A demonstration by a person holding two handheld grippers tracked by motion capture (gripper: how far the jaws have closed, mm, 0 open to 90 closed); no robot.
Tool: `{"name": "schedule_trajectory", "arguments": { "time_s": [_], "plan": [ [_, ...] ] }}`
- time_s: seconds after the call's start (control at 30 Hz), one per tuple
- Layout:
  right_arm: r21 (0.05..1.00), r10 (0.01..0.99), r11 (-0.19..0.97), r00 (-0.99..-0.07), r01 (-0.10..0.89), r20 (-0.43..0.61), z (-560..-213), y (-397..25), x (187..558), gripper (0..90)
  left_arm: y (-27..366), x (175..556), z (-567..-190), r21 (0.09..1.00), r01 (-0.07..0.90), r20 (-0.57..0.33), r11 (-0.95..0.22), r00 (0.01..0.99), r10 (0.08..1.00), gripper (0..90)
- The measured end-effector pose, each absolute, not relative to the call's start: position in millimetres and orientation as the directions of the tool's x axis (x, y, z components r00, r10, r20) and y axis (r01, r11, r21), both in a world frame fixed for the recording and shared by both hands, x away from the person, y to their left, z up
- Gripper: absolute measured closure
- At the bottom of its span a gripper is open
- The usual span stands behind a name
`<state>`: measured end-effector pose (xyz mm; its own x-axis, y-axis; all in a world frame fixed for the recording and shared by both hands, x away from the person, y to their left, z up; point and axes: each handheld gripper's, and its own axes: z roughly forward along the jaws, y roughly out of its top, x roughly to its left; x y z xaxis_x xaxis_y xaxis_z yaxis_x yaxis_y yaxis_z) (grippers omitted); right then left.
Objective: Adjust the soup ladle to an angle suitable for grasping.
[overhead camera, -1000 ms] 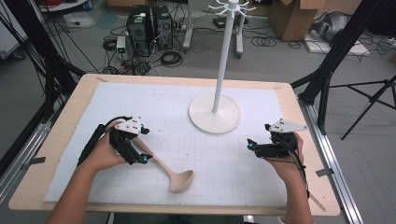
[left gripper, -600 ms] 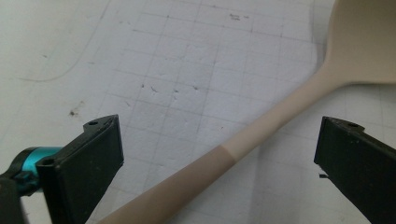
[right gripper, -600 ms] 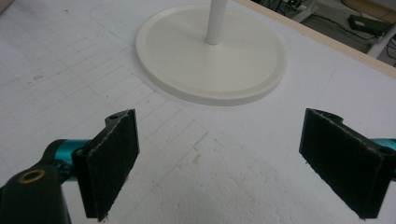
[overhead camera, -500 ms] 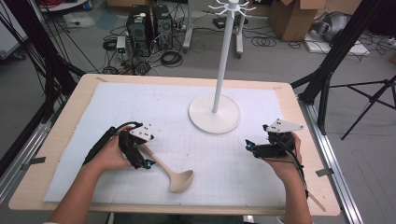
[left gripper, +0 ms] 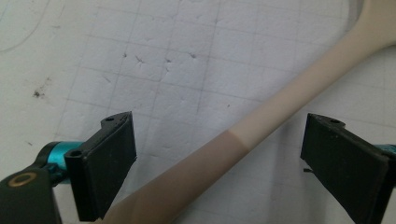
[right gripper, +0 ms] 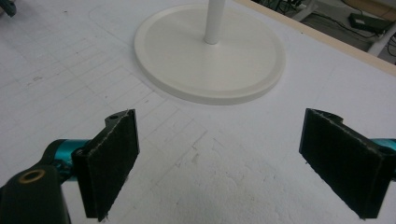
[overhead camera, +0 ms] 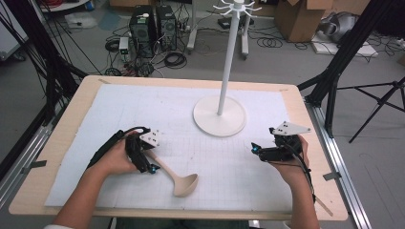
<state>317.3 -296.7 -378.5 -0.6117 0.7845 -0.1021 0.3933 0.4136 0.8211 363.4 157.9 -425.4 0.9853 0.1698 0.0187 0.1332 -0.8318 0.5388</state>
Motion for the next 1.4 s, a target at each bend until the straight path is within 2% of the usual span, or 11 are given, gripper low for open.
{"name": "schedule_trajectory", "arguments": {
  "time_s": [0.43, 0.53, 0.73, 0.93, 1.4],
  "plan": [
    [0.815, 0.787, 0.419, -0.608, 0.4, -0.106, -379.6, -296.0, 317.7, 11.2, 151.3, 365.4, -420.1, 0.485, 0.128, -0.004, -0.865, 0.99, 0.144, 29.9],
    [0.815, 0.787, 0.421, -0.607, 0.399, -0.109, -379.8, -296.7, 318.1, 11.1, 149.5, 364.5, -418.3, 0.474, 0.116, -0.006, -0.873, 0.992, 0.129, 37.4],
    [0.813, 0.788, 0.422, -0.606, 0.402, -0.109, -380.1, -296.2, 318.2, 11.1, 149.8, 363.4, -417.9, 0.482, 0.093, -0.005, -0.871, 0.995, 0.103, 40.3],
    [0.809, 0.788, 0.425, -0.606, 0.406, -0.11, -380.6, -295.8, 318.5, 11.2, 150.1, 362.2, -416.9, 0.482, 0.08, -0.012, -0.872, 0.996, 0.085, 47.2],
    [0.806, 0.788, 0.428, -0.606, 0.408, -0.112, -381.0, -295.4, 318.5, 11.2, 151.8, 361.3, -413.5, 0.462, 0.098, -0.027, -0.881, 0.995, 0.097, 67.8]
  ]
}}
